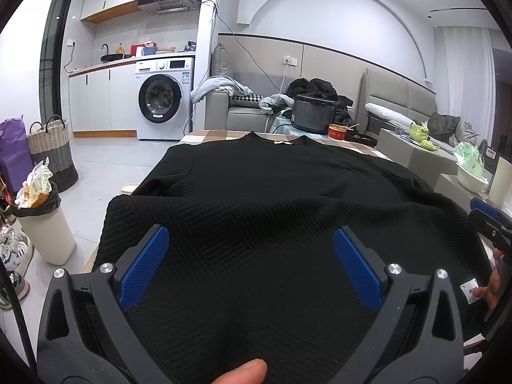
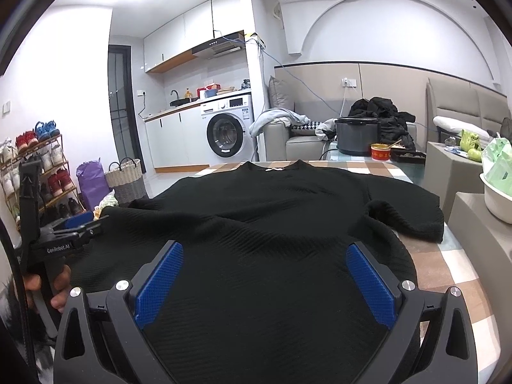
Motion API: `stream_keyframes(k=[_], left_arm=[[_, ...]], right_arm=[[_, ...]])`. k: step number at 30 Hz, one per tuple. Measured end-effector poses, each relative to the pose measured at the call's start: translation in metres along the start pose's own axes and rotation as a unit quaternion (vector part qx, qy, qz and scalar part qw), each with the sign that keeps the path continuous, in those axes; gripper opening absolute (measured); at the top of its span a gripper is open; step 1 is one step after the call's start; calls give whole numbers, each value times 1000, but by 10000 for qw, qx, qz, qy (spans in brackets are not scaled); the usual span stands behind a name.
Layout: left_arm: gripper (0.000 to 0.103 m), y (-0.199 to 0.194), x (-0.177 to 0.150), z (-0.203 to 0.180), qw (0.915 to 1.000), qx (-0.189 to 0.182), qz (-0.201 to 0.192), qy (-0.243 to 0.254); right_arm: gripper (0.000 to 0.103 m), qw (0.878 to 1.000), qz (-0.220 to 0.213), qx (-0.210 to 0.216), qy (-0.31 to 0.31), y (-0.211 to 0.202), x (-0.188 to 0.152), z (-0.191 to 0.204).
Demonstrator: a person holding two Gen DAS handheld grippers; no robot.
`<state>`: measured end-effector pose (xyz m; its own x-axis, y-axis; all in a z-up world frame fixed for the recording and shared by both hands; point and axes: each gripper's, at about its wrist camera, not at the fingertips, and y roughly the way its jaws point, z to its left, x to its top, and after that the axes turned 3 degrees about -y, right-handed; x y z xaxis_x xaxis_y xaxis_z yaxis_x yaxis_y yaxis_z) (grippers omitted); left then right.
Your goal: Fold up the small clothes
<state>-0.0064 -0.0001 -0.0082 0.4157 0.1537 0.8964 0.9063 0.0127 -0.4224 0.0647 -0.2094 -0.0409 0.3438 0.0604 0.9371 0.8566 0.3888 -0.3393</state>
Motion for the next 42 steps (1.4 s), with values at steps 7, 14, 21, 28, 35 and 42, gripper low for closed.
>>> stream_keyframes(k=[7,14,21,28,35,42], left_arm=[[102,4,0,2,10000,3,41,-63],[102,12,3,9,9999,-27,108,-116],[102,13,2,10,9999,6,100,-89],[102,14,2,10,9999,2,94,-95],[102,14,0,10,9999,29,80,-80],[102,15,-1,12,9999,46,65,-79]], right_arm=[[103,9998,30,-62,-178,6,-6,1],[103,9998,152,-84,-38,17,-14,-5],[103,9997,214,-37,-99,22,-17,-3],[103,9995,234,-80,-181,23,-18,1],[103,9995,241,-78,-213,22,-20,2],[103,9993,283,-115,-213,22,-20,2]])
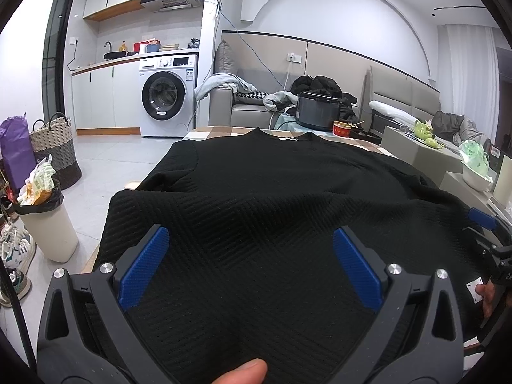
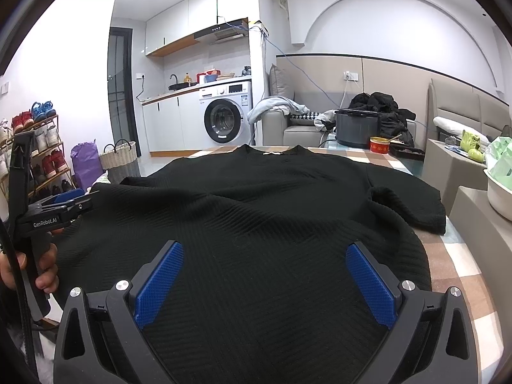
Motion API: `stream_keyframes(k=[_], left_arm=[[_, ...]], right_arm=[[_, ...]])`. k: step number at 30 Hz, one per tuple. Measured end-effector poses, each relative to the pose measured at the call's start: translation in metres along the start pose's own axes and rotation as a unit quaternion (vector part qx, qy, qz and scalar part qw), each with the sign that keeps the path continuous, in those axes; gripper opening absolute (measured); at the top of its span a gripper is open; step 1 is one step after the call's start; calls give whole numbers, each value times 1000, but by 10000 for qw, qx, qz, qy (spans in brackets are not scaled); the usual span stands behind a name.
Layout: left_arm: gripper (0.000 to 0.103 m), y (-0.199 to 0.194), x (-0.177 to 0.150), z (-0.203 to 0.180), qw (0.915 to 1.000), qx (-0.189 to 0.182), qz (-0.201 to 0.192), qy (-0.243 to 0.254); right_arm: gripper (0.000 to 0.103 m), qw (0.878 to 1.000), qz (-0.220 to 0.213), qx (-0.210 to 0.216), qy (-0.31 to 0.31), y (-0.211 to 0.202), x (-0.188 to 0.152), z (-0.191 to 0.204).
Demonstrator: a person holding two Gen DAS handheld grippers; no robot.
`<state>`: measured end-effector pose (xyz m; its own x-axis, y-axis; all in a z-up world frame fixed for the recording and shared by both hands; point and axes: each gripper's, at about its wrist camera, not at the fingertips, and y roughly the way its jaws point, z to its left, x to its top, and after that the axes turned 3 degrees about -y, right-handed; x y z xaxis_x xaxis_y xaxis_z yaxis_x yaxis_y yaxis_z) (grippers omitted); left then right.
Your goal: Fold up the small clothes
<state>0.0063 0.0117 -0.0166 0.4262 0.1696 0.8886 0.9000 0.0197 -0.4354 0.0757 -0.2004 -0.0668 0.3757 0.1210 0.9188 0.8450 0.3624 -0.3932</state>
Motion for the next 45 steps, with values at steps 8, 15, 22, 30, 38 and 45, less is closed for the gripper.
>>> stream_keyframes(k=[8,15,22,30,38,45], left_arm=[[102,0,-2,3,10000,8,-10,-10],[102,0,-2,2,10000,5,-4,-8],[102,1,-2,3,10000,26,5,24],[102,-5,15,6,9998,-125,26,152],[102,-10,50,32,9999,103,33,-133],[102,11,63,66,9982,401,349,-274]], right_arm=[[103,10000,58,-9,77,1,0,-2],[103,9999,83,-49,-47,3,-2,4],[103,9997,192,-87,-84,5,0,3],[103,9982,400,-425,118,3,24,-15],[103,9926,727,-686,688,10,63,-67],[103,9894,1132,-661,626,38,79,-83]])
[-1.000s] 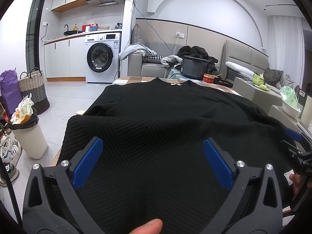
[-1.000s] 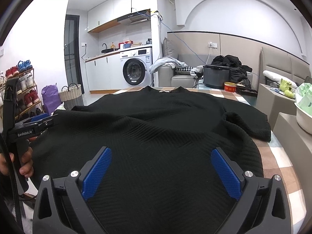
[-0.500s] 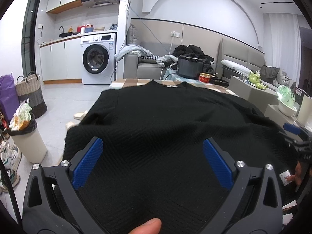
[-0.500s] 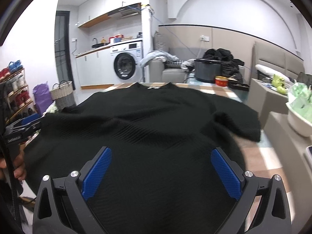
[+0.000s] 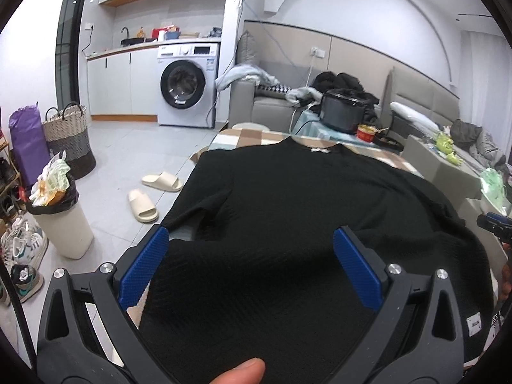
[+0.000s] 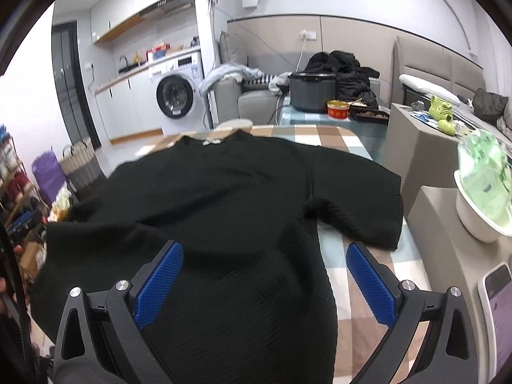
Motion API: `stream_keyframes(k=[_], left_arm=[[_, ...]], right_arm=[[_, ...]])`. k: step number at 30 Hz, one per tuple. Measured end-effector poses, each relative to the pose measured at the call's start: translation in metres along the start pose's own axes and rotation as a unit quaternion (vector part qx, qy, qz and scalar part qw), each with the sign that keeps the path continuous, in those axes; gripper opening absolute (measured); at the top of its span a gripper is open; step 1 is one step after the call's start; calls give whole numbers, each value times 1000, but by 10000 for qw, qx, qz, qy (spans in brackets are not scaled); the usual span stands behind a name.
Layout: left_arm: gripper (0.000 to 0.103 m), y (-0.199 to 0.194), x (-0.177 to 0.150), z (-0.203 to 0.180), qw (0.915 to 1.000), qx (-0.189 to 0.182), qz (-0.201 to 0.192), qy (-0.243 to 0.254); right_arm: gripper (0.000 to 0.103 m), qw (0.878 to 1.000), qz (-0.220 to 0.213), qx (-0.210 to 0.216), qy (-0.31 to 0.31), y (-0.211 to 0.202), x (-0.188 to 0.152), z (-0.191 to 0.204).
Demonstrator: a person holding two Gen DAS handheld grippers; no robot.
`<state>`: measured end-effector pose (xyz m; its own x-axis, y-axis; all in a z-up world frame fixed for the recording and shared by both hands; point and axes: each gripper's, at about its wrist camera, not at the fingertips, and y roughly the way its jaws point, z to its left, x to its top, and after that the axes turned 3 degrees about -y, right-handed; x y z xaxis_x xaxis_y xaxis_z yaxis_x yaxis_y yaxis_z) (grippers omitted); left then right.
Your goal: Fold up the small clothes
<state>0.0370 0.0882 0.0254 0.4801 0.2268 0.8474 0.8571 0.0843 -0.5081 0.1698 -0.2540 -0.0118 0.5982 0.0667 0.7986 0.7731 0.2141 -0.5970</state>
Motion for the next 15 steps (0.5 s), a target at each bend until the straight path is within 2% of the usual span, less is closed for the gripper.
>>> stream_keyframes(k=[6,10,13,15], left_arm=[[102,29,10,15,9989,152,420,-103],[101,57,27,28,9966,64,699,-431],[96,77,41,31,9949,-32,850,-544],[90,93,50,30,9934,-19,1006,-558]], right_arm=[[103,9964,565,414,476,37,13,-12],[102,9941,680,592,604,53,23,-22],[99,9918,763,697,757,65,34,-30],[95,9910,852,599,836,75,41,-37]])
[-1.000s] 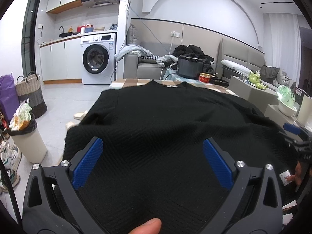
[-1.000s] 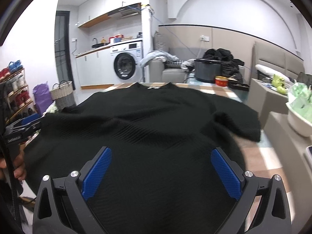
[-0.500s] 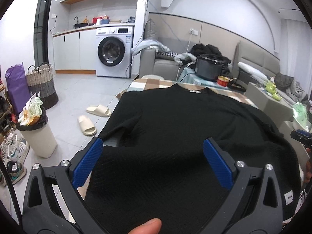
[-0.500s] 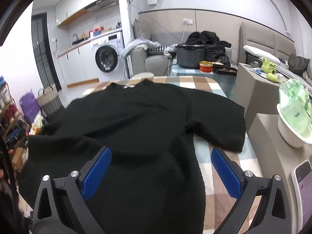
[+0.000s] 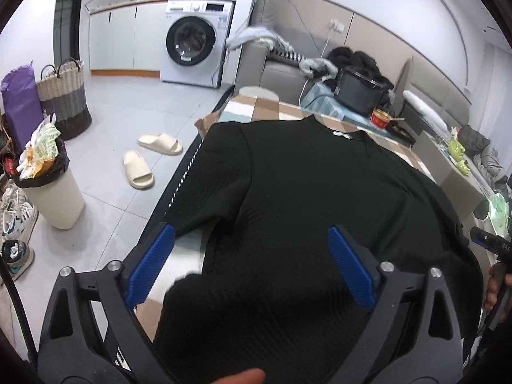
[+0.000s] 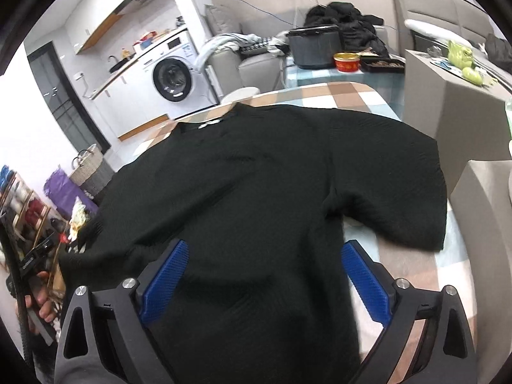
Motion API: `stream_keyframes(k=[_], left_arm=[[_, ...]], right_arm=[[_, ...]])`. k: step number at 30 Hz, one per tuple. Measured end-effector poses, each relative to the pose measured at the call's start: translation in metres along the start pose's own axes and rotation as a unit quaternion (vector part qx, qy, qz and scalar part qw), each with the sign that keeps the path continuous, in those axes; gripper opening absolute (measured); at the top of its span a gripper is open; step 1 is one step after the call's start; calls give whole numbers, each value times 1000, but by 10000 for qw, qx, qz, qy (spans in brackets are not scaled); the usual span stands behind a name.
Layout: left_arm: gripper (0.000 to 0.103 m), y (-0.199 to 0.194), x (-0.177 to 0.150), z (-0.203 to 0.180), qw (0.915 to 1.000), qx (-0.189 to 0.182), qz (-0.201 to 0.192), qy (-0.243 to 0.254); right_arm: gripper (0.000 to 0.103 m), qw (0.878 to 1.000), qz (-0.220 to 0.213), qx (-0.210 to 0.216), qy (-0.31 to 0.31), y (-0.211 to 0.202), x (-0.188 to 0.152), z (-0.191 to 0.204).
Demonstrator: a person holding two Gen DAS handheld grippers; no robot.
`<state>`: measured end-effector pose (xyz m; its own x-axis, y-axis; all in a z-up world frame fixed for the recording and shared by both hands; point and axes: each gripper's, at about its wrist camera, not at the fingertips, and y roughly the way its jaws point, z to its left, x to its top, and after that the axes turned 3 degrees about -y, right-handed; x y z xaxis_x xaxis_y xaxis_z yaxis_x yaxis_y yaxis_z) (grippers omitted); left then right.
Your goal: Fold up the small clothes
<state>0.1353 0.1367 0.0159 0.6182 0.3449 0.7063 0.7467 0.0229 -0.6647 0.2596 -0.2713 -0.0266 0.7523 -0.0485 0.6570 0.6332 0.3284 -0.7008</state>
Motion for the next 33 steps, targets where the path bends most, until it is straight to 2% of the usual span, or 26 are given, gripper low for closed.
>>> stream_keyframes(k=[2,6,10,13,16,18,19,20,21,22,24,25,27,29,33], left_arm=[[85,16,9,3,9998,-1,179,-30],[76,41,17,5,9984,-28,540,-151],[76,61,18,5,9967,95,780,-189],[73,71,17,8,9950,49,958,-280],[65,83,19,7,9938,77,1067,-299],[52,92,22,8,9934,153,1098,-295],[50,97,23,7,9930,190,1124,-311],[43,104,25,8,9924,209,1161,-352],[32,110,28,9,9918,192,1191,-413],[28,117,31,9,9917,159,1185,-473],[13,126,36,8,9932,202,1038,-494],[10,129,38,8,9941,197,961,-453],[9,137,43,4,9950,223,894,-394],[8,142,46,2,9955,255,849,-345],[8,158,57,-7,9958,328,789,-315]], right_arm=[[88,9998,90,-94,146,9,9,-11],[80,9970,448,-55,626,33,19,-32],[79,9947,644,33,796,46,20,-41],[79,9936,765,65,834,52,19,-43],[79,9925,828,104,892,55,18,-45],[78,9919,830,144,945,59,19,-47],[76,9912,864,108,994,62,20,-50],[71,9909,857,103,1028,64,20,-50],[66,9907,850,107,1060,65,21,-51],[61,9902,849,62,1105,67,23,-53],[36,9904,797,-16,1132,70,26,-55],[32,9904,805,-114,1119,72,28,-56],[17,9899,814,-260,1131,75,30,-58],[10,9900,778,-334,1124,77,31,-60],[8,9904,545,-537,1151,74,35,-65]])
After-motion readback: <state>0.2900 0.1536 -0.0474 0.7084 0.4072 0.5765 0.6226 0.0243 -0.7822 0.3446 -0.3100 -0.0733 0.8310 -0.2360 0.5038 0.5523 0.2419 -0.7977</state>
